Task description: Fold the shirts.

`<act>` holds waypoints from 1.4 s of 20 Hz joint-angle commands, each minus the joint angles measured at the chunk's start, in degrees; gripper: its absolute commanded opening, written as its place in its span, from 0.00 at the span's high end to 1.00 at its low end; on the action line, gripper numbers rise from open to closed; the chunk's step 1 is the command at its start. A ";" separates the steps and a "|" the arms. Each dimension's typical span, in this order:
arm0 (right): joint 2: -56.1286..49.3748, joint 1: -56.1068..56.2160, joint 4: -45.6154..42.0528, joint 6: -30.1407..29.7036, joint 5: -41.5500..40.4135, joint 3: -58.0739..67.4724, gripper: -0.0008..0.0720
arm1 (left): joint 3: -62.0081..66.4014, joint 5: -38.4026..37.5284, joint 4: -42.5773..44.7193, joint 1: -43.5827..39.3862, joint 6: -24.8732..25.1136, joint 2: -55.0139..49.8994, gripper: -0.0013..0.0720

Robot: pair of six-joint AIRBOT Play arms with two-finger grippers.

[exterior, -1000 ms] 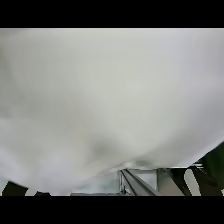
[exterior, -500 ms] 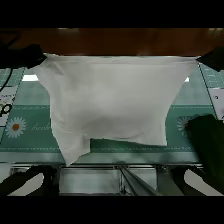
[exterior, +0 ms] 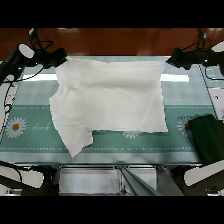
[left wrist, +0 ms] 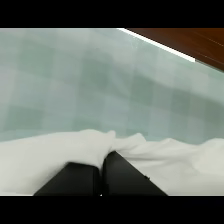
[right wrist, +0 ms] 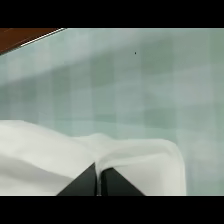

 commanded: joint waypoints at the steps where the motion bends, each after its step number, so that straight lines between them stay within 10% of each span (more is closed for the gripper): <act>1: -6.16 0.85 5.60 2.60 -0.85 3.37 0.87 | 1.84 -0.98 -3.80 0.00 0.07 -4.46 0.91; 3: -5.81 0.35 5.70 3.15 -0.33 3.63 0.42 | 2.16 -3.54 -3.80 0.66 0.02 -4.22 0.29; 10: 4.74 -13.40 -4.11 3.65 22.53 5.09 0.42 | 6.05 -39.58 0.74 17.18 7.30 1.68 0.30; 14: 20.63 -16.68 -21.97 8.70 15.91 -18.18 0.42 | -18.56 -32.96 0.70 24.48 9.18 18.64 0.30; 19: 39.60 -19.02 -1.38 -3.78 3.17 -54.73 0.42 | -52.87 -32.74 -11.96 31.65 19.82 31.56 0.30; 28: 45.18 -18.95 0.59 -8.72 9.51 -61.79 0.42 | -60.72 -31.93 -11.56 35.06 21.20 30.29 0.30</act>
